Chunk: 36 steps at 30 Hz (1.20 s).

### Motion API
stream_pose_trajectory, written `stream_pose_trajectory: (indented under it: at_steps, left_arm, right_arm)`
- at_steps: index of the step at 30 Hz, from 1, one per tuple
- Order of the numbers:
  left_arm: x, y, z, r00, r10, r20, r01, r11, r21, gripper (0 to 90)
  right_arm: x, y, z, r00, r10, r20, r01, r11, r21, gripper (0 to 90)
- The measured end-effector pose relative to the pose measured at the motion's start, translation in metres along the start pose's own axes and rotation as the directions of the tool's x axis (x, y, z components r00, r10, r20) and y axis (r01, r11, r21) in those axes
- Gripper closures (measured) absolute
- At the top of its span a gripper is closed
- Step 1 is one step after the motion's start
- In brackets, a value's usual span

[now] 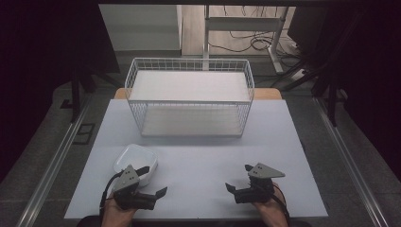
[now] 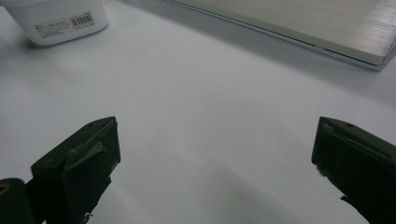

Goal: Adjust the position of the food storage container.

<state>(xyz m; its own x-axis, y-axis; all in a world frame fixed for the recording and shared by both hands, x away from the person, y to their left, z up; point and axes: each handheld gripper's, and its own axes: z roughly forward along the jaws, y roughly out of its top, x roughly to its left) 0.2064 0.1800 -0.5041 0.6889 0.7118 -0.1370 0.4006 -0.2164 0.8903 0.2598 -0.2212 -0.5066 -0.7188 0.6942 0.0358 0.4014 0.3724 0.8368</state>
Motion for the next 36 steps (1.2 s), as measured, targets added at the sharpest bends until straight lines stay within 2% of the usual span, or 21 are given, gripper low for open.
stream_pose_trajectory:
  at_steps: [3,4,5,10,11,13,15,17,18,20,25,26,27,29,30,33,34,35,36]
  left_arm:
    - [0.001,0.002,-0.002,1.0,-0.001,-0.005,0.001,1.0,0.008,6.1]
    - [0.002,0.002,-0.002,0.9997,0.003,-0.025,-0.002,0.9998,0.019,6.1]
    - [0.004,0.003,-0.003,0.9985,0.004,-0.054,-0.002,0.9995,0.033,9.7]
    - [0.012,0.007,-0.013,0.9972,-0.017,-0.073,0.017,0.9999,0.002,25.3]
    - [0.014,0.008,-0.016,0.996,-0.016,-0.088,0.016,0.9999,-0.004,28.8]
    - [0.025,0.009,-0.024,0.991,-0.026,-0.132,0.024,0.9995,-0.018,35.6]
    - [0.032,0.008,-0.027,0.9885,-0.044,-0.145,0.041,0.9989,-0.024,40.5]
    - [0.04,0.007,-0.031,0.9831,-0.051,-0.176,0.047,0.9985,-0.026,46.6]
    - [0.04,0.007,-0.031,0.9831,-0.051,-0.176,0.047,0.9985,-0.026,49.7]
    - [0.051,0.005,-0.037,0.9749,-0.049,-0.217,0.044,0.9986,-0.03,56.4]
    - [0.066,-0.001,-0.048,0.965,-0.079,-0.25,0.069,0.9964,-0.051,71.4]
    - [0.066,-0.001,-0.048,0.965,-0.079,-0.25,0.069,0.9964,-0.051,73.7]
    - [0.07,-0.003,-0.052,0.9573,-0.073,-0.28,0.061,0.9968,-0.051,76.3]
    - [0.074,-0.004,-0.055,0.9488,-0.074,-0.307,0.061,0.9967,-0.054,79.7]
    - [0.078,-0.006,-0.059,0.9413,-0.082,-0.327,0.065,0.996,-0.061,81.7]
    - [0.086,-0.01,-0.066,0.9269,-0.106,-0.36,0.084,0.9935,-0.077,87.0]
    - [0.086,-0.01,-0.066,0.9269,-0.106,-0.36,0.084,0.9935,-0.077,88.7]
    - [0.092,-0.013,-0.068,0.9175,-0.118,-0.38,0.097,0.9925,-0.074,89.8]
    - [0.092,-0.013,-0.068,0.9175,-0.118,-0.38,0.097,0.9925,-0.074,89.9]
  right_arm:
    - [0.0,0.0,0.001,1.0,0.003,0.002,-0.003,1.0,0.005,0.9]
    - [0.0,0.0,0.001,1.0,0.003,0.002,-0.003,1.0,0.005,0.9]
    - [0.0,0.0,0.001,1.0,0.002,0.002,-0.002,1.0,0.008,0.9]
    - [0.0,0.0,0.001,1.0,0.001,0.004,-0.001,0.9999,0.014,0.9]
    - [0.0,0.0,0.001,1.0,0.001,0.004,-0.001,0.9999,0.016,0.9]
    - [0.0,0.0,0.002,1.0,0.002,0.003,-0.002,0.9998,0.018,0.9]
    - [0.0,0.0,0.002,1.0,0.0,0.003,0.0,0.9998,0.02,0.9]
    - [0.001,0.0,0.002,1.0,-0.004,0.003,0.004,0.9997,0.023,0.9]
    - [0.001,-0.001,0.002,1.0,-0.005,0.002,0.005,0.9997,0.024,0.9]
    - [0.001,-0.001,0.003,1.0,-0.004,0.0,0.004,0.9996,0.029,1.0]
    - [0.001,-0.001,0.004,0.9999,0.007,-0.008,-0.007,0.9991,0.041,1.1]
    - [0.001,-0.001,0.004,0.9999,0.007,-0.008,-0.007,0.9991,0.041,1.1]
    - [0.001,-0.001,0.003,1.0,0.005,-0.008,-0.005,0.9991,0.042,1.2]
    - [0.001,-0.001,0.003,0.9999,0.007,-0.01,-0.006,0.9992,0.039,1.3]
    - [0.001,-0.001,0.003,0.9999,0.007,-0.011,-0.006,0.9992,0.04,1.4]
    - [0.001,-0.001,0.004,0.9998,0.008,-0.017,-0.008,0.9988,0.048,1.6]
    - [0.001,-0.001,0.004,0.9998,0.008,-0.017,-0.008,0.9988,0.048,1.6]
    - [0.001,-0.001,0.004,0.9998,0.007,-0.02,-0.006,0.9988,0.049,1.7]
    - [0.001,-0.001,0.004,0.9998,0.007,-0.02,-0.006,0.9988,0.049,1.7]
